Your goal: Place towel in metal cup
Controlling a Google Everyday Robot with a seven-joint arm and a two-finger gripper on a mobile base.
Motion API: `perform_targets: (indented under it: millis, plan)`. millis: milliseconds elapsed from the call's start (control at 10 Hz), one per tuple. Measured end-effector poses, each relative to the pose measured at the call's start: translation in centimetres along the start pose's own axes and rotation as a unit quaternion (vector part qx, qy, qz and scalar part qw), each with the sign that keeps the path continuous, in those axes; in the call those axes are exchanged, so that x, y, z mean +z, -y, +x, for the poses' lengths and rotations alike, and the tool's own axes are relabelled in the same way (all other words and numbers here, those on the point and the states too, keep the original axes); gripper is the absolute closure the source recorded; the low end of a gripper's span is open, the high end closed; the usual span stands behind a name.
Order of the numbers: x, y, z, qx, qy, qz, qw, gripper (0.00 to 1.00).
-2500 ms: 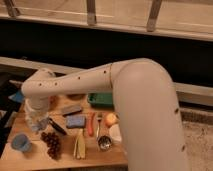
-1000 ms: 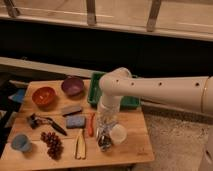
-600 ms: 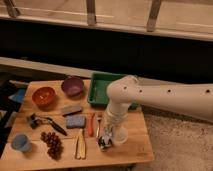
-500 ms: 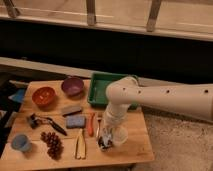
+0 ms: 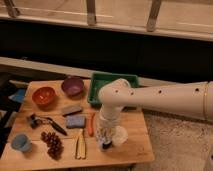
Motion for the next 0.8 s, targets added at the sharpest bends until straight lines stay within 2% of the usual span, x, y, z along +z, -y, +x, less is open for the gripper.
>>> perform_targets:
  millis: [100, 200, 400, 600, 800]
  plan:
    - [0.3, 0.4, 0.2, 0.006, -0.005, 0.001, 1.0000, 0.83]
    - [0.6, 0.7, 0.3, 0.011, -0.008, 0.002, 0.9999, 0.76]
    - [1.2, 2.0, 0.7, 0.027, -0.016, 0.003, 0.9995, 0.52]
    - [1.2, 2.2, 0.6, 0.032, -0.013, -0.002, 0.9994, 0.36]
    - [0.7, 1.5, 0.4, 0.025, -0.001, -0.009, 0.9996, 0.34]
